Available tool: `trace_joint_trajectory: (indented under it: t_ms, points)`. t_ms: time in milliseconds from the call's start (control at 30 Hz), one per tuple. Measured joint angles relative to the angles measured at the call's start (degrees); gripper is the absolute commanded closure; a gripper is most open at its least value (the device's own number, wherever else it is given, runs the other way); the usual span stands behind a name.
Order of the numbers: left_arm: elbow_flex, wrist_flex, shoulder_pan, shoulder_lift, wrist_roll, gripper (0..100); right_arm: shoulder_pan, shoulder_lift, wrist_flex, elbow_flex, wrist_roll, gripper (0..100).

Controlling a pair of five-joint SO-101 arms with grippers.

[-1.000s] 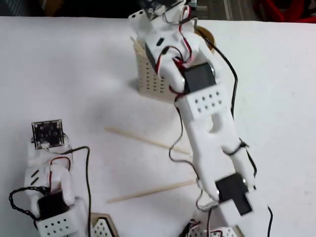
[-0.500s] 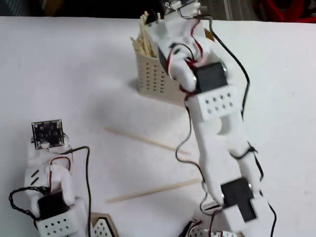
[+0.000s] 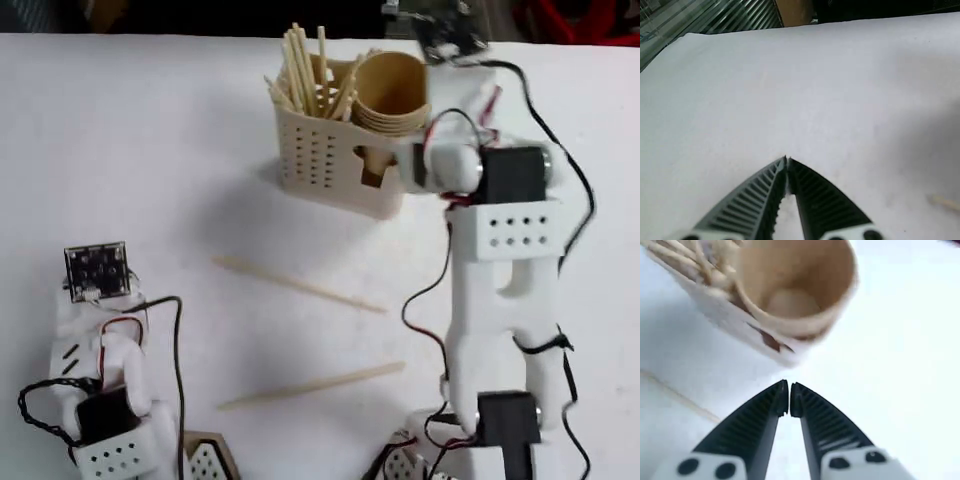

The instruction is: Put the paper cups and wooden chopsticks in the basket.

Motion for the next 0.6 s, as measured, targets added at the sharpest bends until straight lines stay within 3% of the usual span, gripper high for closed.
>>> trace_joint_trajectory:
  t_ms: [300, 600]
  points:
    - [0.0, 0.0, 0.0, 0.0, 0.0, 98, 7.82, -14.51, -9.32, 29.98, 0.0, 98.1]
    - [-9.41, 5.01, 0.09, 0.0, -1.67, 98, 10.46, -32.97, -33.93, 62.15, -3.25, 98.1]
